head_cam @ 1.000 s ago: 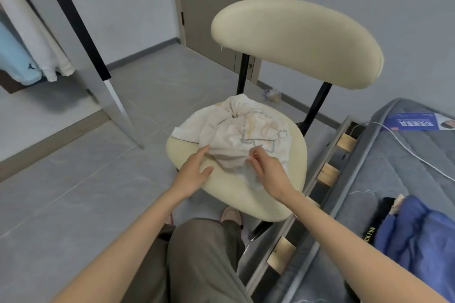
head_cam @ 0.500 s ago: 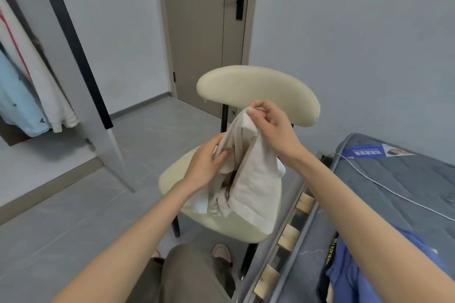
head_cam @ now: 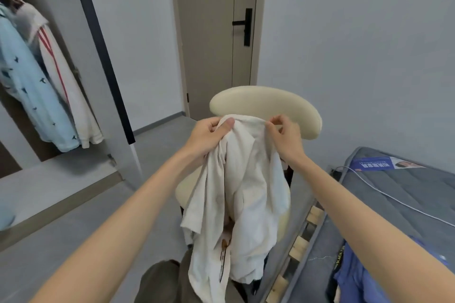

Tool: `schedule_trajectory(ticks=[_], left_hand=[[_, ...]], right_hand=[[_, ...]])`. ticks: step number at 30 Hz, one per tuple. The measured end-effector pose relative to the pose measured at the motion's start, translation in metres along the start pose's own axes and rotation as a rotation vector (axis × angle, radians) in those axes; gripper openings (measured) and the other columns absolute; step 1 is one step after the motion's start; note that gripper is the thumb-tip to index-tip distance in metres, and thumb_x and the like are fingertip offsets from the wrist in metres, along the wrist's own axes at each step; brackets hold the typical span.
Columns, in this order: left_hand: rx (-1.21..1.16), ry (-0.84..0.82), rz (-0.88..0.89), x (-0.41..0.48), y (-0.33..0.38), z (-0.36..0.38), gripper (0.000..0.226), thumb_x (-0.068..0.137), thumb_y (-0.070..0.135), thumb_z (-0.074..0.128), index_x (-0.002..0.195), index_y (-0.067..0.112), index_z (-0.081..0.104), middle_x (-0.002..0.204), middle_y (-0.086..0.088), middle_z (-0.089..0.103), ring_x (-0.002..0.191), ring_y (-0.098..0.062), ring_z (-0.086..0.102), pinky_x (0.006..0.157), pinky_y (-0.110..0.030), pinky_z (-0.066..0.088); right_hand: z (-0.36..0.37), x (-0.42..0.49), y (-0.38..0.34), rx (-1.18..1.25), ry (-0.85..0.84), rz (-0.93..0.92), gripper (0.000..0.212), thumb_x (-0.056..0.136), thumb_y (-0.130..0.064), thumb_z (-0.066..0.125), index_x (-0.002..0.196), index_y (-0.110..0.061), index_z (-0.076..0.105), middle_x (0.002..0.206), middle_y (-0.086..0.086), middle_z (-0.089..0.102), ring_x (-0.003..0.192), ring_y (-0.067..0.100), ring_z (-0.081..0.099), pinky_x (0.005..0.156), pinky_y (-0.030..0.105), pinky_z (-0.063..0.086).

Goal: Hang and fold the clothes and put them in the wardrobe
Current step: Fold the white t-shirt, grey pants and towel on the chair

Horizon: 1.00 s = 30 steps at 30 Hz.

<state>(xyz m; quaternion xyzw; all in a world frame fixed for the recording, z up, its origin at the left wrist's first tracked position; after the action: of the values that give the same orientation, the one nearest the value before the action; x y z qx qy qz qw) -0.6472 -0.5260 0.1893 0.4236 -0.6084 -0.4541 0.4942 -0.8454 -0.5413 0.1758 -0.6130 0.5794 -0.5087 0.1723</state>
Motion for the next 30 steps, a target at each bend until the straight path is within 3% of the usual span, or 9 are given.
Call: schedule_trajectory(ticks=[3,6,10,15,19,23,25,27,30], left_hand=[[-0.051,0.157,-0.004,0.0,0.009,-0.013,0.042,0.091,0.034,0.061,0.093,-0.008,0.06,0.082,-0.009,0.049,0.076,-0.019,0.046,0.066,-0.031,0.038],[-0.074,0.256,-0.003,0.002,0.018,-0.025,0.035,0.092,0.033,0.059,0.081,0.0,0.057,0.081,-0.009,0.045,0.075,-0.02,0.042,0.064,-0.031,0.036],[-0.21,0.269,-0.044,0.007,0.03,-0.032,0.019,0.095,0.027,0.056,0.091,0.01,0.061,0.091,-0.011,0.058,0.082,-0.019,0.056,0.071,-0.028,0.049],[-0.292,0.221,-0.044,0.008,0.037,-0.046,0.019,0.096,0.019,0.054,0.107,0.004,0.06,0.1,-0.01,0.064,0.089,-0.018,0.062,0.076,-0.024,0.053],[-0.331,0.261,-0.043,0.009,0.035,-0.069,0.013,0.099,0.018,0.049,0.106,0.012,0.059,0.083,0.003,0.065,0.069,-0.005,0.061,0.059,-0.016,0.051],[-0.25,0.118,-0.201,-0.001,0.018,-0.073,0.027,0.098,0.04,0.046,0.091,0.021,0.063,0.072,0.006,0.062,0.076,-0.014,0.054,0.067,-0.022,0.039],[-0.169,0.035,-0.264,-0.012,0.014,-0.069,0.034,0.096,0.05,0.041,0.09,0.024,0.062,0.067,0.01,0.057,0.063,-0.009,0.049,0.063,-0.022,0.043],[-0.114,-0.029,-0.294,-0.022,0.015,-0.066,0.042,0.092,0.06,0.038,0.114,0.028,0.055,0.084,0.011,0.058,0.069,-0.004,0.056,0.067,-0.025,0.05],[0.02,-0.092,-0.27,-0.036,0.018,-0.066,0.049,0.084,0.072,0.037,0.119,0.041,0.05,0.112,0.015,0.061,0.104,-0.005,0.058,0.091,-0.035,0.048]], right_hand=[[0.008,-0.036,-0.026,0.048,0.069,-0.123,0.012,0.099,-0.026,0.046,0.088,-0.022,0.047,0.085,-0.009,0.051,0.084,0.014,0.045,0.072,0.029,0.04],[0.034,-0.08,-0.043,0.114,-0.141,-0.221,0.018,0.098,-0.039,0.044,0.084,-0.028,0.049,0.076,-0.007,0.058,0.065,0.006,0.05,0.059,0.024,0.039],[0.074,-0.106,-0.04,0.056,-0.376,-0.212,0.039,0.088,-0.055,0.054,0.114,-0.027,0.052,0.106,-0.016,0.054,0.096,0.001,0.053,0.08,0.019,0.046],[0.079,-0.093,-0.052,0.058,-0.288,-0.23,0.017,0.096,-0.028,0.053,0.09,-0.013,0.054,0.085,-0.005,0.055,0.077,0.01,0.054,0.07,0.029,0.047],[0.066,-0.08,-0.068,0.257,-0.292,-0.155,0.018,0.1,-0.021,0.048,0.088,-0.007,0.049,0.069,0.009,0.053,0.055,0.02,0.058,0.053,0.041,0.055],[0.047,-0.047,-0.093,0.515,-0.092,-0.02,0.015,0.1,-0.015,0.047,0.087,-0.007,0.049,0.068,0.006,0.054,0.05,0.003,0.056,0.05,0.02,0.049],[0.042,-0.028,-0.103,0.605,-0.024,0.05,0.013,0.1,-0.014,0.045,0.091,-0.006,0.047,0.069,0.004,0.054,0.047,-0.001,0.056,0.049,0.015,0.047],[0.041,-0.01,-0.106,0.637,0.029,0.103,0.015,0.1,-0.016,0.045,0.088,-0.007,0.046,0.075,0.007,0.057,0.05,0.003,0.061,0.052,0.017,0.049],[0.039,0.008,-0.112,0.574,0.1,0.108,0.017,0.097,-0.023,0.05,0.081,-0.017,0.048,0.084,0.013,0.062,0.071,0.023,0.068,0.072,0.042,0.057]])
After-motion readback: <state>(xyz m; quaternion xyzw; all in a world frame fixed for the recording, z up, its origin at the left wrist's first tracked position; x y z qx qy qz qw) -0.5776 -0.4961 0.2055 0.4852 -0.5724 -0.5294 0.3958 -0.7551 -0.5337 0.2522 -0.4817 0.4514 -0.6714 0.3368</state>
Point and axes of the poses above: each hand's wrist, its own x-axis towards the middle knuckle, its own z-axis out of the palm, y = z × x, the point moved 4 cm from there along x, towards the middle knuckle
